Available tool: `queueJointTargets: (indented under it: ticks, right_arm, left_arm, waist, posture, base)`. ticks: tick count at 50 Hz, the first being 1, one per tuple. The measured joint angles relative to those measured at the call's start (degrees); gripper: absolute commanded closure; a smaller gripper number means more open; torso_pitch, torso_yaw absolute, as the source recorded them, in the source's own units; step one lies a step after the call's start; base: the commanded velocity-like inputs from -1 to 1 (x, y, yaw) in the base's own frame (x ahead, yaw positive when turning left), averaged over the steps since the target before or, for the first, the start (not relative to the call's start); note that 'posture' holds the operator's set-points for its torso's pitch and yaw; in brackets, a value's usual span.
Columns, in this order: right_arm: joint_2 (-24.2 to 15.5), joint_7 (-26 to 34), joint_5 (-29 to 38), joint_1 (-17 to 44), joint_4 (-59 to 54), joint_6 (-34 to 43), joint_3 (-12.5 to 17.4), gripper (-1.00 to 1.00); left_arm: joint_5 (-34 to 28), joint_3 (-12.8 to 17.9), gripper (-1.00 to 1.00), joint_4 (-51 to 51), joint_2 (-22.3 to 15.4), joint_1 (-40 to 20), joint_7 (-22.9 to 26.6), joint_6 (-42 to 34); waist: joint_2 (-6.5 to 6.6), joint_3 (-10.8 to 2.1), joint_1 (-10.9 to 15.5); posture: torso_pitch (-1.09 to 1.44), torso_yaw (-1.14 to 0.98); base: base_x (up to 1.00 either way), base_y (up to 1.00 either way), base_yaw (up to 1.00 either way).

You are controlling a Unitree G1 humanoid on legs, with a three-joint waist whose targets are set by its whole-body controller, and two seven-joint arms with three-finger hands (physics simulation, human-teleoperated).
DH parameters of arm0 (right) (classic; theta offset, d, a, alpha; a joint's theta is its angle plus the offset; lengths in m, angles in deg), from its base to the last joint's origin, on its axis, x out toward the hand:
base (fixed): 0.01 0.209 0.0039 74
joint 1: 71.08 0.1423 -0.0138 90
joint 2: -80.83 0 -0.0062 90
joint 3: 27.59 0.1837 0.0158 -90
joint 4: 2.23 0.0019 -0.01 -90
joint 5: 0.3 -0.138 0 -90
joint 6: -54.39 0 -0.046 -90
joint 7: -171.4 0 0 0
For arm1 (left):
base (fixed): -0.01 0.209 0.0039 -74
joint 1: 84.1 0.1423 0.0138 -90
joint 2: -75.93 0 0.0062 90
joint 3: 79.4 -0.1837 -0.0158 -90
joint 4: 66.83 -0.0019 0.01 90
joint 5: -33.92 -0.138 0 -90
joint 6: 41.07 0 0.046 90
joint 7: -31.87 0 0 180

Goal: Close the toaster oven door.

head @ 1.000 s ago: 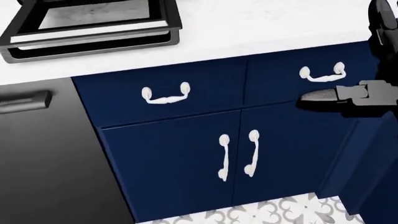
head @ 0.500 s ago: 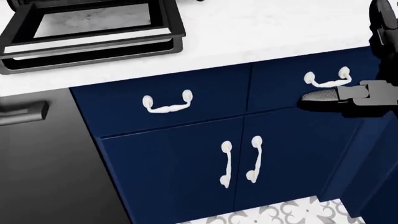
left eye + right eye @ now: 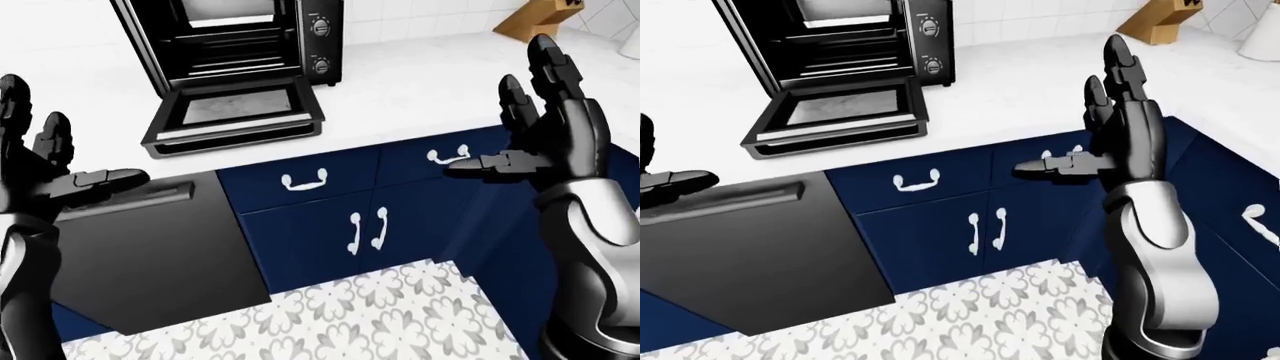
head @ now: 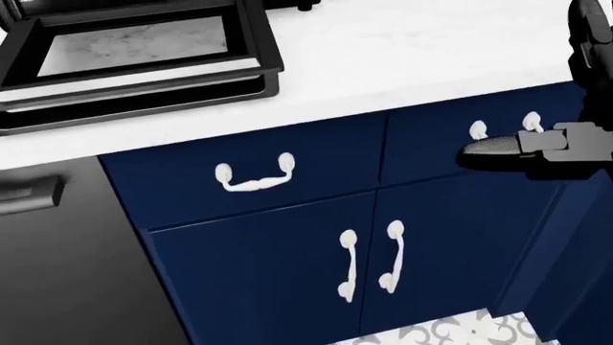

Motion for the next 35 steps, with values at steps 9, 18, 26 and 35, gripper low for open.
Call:
queueJointTargets:
  ticks: [9,18,26,35]
  right_arm:
    - [0.3,0.4,-0.7,0.2,-0.6,1.0,-0.9,-1.00]
    - [-0.3,-0.2,-0.7,0.2,0.3,0.7,0.4,-1.00]
    - [-0.3,-0.4,-0.4,0.4,0.3,0.6,0.1,-1.00]
    - [0.0,0.0,-1.1,0.5,0.1,1.5,-0.7,-1.00]
  left_arm:
    - [-0.3,0.7,-1.00,-0.9,-0.3,0.3,-0.6,-0.5]
    - [0.3,-0.4,-1.00,-0.2,0.3,0.3,-0.3,-0.4]
    - [0.4,0.3,-1.00,0.3,-0.3,0.0,-0.2,-0.3]
    - [-0.1,0.8,-1.00,-1.1,-0.5,0.2,-0.7,-0.6]
  waist:
    - [-0.03,-0.33,0.9]
    - [-4.06,-0.36,0.1]
    - [0.28,-0.04,0.0]
    - [-0.50,-0.33,0.9]
  posture:
    - [0.00,0.00]
    - [0.00,0.00]
    - [0.00,0.00]
    - [0.00,0.00]
  base:
    - [0.10,0.04,0.00]
    - [0.11,0.04,0.00]
    - [0.10,0.04,0.00]
    - [0.10,0.04,0.00]
